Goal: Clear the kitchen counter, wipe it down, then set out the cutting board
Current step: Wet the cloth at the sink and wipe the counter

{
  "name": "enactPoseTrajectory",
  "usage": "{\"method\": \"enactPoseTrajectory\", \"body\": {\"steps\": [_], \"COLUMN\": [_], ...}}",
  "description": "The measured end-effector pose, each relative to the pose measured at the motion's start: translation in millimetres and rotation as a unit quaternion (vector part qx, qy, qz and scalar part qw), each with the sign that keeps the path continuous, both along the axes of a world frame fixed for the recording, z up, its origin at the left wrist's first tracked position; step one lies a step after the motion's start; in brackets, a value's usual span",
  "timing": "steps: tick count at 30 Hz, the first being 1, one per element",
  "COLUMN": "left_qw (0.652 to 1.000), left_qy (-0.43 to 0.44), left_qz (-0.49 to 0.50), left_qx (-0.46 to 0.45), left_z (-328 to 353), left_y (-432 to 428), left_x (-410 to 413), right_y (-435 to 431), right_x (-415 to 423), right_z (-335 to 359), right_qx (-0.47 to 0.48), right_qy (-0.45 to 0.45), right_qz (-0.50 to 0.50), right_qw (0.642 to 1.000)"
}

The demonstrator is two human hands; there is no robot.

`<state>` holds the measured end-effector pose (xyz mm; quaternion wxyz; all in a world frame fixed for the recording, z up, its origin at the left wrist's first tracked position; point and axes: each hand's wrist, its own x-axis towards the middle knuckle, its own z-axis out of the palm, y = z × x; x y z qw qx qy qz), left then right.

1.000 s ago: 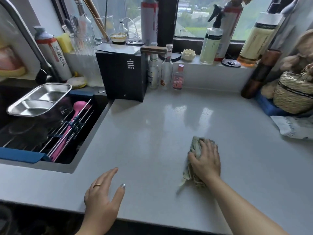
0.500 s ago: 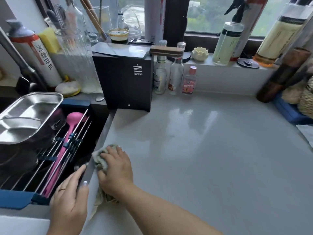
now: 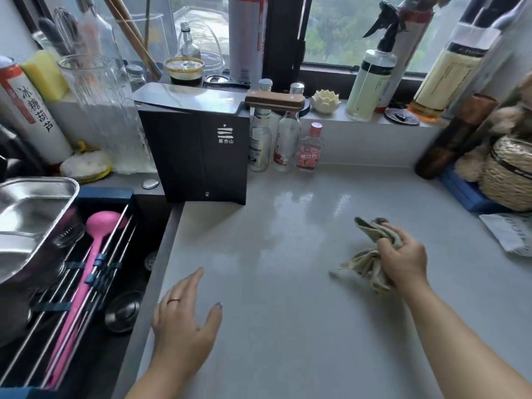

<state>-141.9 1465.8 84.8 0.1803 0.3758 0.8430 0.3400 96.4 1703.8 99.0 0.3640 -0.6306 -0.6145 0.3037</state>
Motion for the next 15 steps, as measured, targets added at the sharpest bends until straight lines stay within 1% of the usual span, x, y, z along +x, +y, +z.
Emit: {"method": "enactPoseTrajectory", "body": {"steps": [1, 3, 5, 7, 12, 15], "left_qw": [1.000, 1.000, 1.000, 1.000, 0.999, 0.999], "left_qy": [0.002, 0.010, 0.017, 0.022, 0.035, 0.036], "left_qz": [-0.009, -0.008, 0.000, 0.008, 0.008, 0.009], "left_qx": [-0.002, -0.002, -0.008, -0.014, -0.028, -0.019], "left_z": [-4, -12, -19, -24, -27, -27], "left_y": [9, 22, 30, 34, 38, 39], "left_x": [2, 3, 2, -1, -6, -7], "right_y": [14, 31, 36, 37, 30, 13], "right_x": [23, 50, 54, 42, -20, -70], "right_z": [-2, -9, -17, -24, -30, -30], "right_qx": [-0.017, -0.057, -0.090, -0.094, -0.068, -0.032], "right_qy": [-0.028, -0.056, -0.078, -0.102, -0.136, -0.133], "right_qz": [-0.025, -0.044, -0.044, -0.032, 0.075, 0.147], "right_qw": [0.999, 0.996, 0.992, 0.990, 0.985, 0.980]}}
